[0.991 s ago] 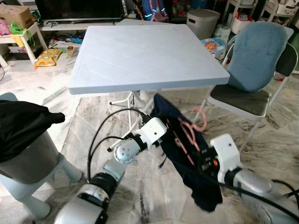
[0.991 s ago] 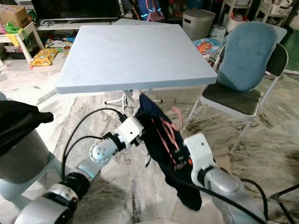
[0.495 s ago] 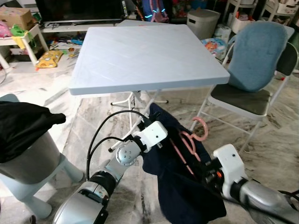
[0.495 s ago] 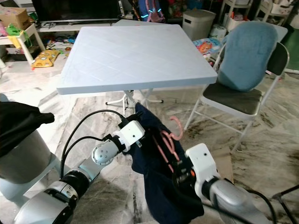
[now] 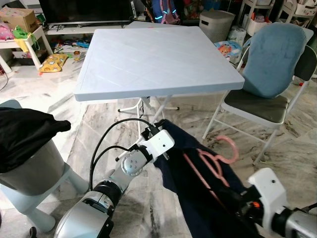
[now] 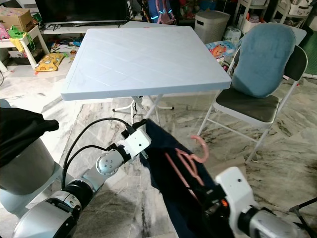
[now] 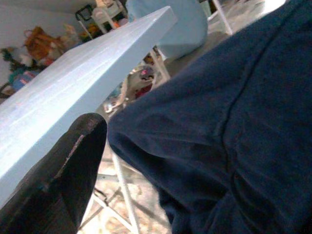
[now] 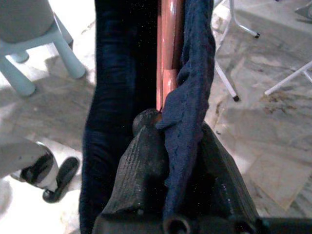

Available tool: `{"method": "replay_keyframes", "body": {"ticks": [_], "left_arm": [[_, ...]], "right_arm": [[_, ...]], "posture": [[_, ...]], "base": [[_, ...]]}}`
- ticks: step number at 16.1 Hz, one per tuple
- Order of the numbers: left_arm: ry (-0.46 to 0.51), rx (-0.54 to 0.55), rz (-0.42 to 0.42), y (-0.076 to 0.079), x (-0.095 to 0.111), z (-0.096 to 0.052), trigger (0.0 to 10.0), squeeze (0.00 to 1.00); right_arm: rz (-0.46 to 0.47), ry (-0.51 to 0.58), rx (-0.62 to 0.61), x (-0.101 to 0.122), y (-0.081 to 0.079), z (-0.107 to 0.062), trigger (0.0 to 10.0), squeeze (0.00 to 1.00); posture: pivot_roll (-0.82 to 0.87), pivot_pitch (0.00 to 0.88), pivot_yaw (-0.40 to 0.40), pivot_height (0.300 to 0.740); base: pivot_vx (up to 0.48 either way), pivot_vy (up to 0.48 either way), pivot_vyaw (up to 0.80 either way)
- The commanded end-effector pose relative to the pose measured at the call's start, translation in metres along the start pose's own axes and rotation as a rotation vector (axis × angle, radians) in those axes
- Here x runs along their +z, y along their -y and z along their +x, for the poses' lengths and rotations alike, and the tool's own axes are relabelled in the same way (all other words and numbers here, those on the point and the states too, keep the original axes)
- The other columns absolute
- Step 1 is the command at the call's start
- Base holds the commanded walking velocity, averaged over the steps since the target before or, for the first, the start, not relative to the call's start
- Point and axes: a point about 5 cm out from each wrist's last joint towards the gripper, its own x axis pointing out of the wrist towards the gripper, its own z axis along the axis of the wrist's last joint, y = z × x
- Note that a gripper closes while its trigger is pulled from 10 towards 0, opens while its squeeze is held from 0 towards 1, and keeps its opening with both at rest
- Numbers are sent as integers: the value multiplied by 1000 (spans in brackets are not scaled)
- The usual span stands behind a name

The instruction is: Hang hanger

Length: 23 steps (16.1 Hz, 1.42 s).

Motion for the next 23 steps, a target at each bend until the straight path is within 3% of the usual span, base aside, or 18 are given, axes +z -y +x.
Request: {"method": "replay_keyframes", "body": {"ticks": [1,2,3,7,13,19,21,23], "left_arm": [[11,-2,-9,-3,3,2,0,647],[4,-8,-18,-2,3,3,0,67],[3,-14,-22,-2,3,3,0,0],[-17,-3,-11,-8,-1,0,0,0],[-45,15,-7,-16,-7,-5,0,0],[-74,47,-42,-23,-9,-5,0,0],[-87,48,-58,-23,-11,-5,0,0],[-106,53,-109,-22,-14,-6,0,0]], "right_arm": [[-28,48,-17,10,2,-3,0,0],[-27,55,-12,12,1,-1,0,0],[-31,55,-5,12,0,-1,0,0],[-55,15,-4,5,2,-4,0,0],[-116,-85,-90,-11,24,-22,0,0],[-314,-280,-142,-28,64,-75,0,0],[-406,-332,-62,-28,63,-88,0,0],[-408,-311,38,-21,55,-96,0,0]], "posture": [[-83,0,1,740],[-83,0,1,740],[-81,0,1,740],[-72,0,-3,740],[-72,0,2,740],[-74,0,-5,740],[-78,0,-6,740],[-78,0,-5,740]], "base": [[0,0,0],[0,0,0],[0,0,0],[0,0,0],[0,0,0],[0,0,0],[0,0,0],[0,0,0]]}}
